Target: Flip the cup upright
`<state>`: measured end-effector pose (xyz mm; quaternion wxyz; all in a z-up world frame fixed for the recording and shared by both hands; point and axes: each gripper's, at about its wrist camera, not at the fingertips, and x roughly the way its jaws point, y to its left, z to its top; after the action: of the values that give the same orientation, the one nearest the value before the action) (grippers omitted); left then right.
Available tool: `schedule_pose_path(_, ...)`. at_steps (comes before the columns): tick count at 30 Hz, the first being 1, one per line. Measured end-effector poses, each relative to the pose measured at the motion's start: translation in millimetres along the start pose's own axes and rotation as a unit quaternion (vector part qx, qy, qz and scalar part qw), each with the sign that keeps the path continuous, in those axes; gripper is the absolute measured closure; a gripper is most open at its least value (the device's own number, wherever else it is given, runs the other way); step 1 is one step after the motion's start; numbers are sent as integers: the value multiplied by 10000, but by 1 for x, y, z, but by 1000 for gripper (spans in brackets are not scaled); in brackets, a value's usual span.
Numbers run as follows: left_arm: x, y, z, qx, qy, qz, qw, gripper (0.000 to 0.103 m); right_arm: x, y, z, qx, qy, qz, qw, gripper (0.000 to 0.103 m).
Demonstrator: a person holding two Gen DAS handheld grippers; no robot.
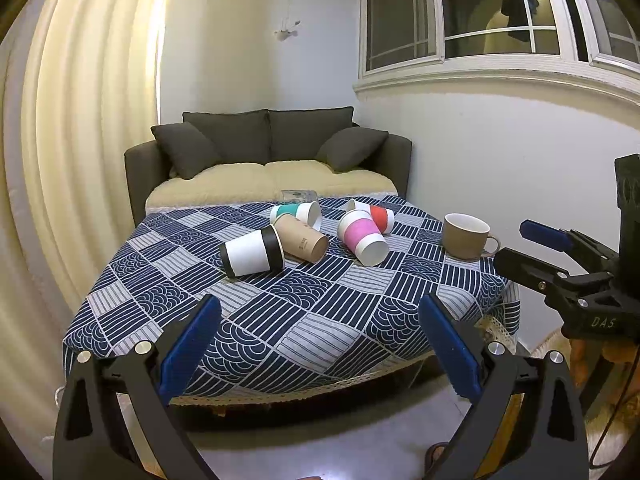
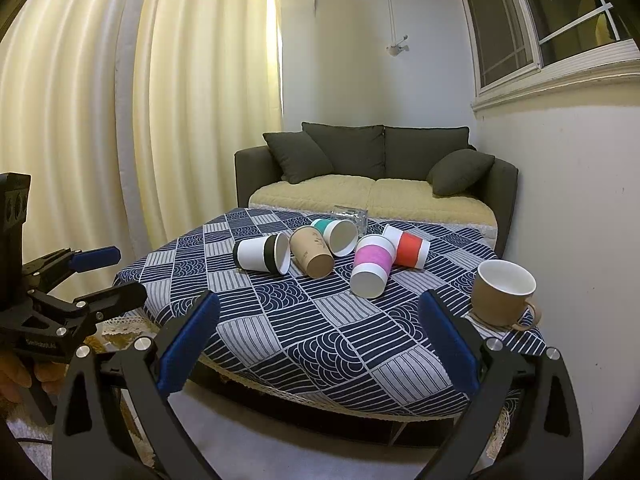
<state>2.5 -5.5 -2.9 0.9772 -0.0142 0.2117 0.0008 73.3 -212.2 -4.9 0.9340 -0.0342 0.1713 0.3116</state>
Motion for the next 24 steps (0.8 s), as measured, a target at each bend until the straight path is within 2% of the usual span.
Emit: schedule_pose_path(24,1,-4,-1,58,2,-23,10000,7,0,-1,-1,16,16,20,10000,5)
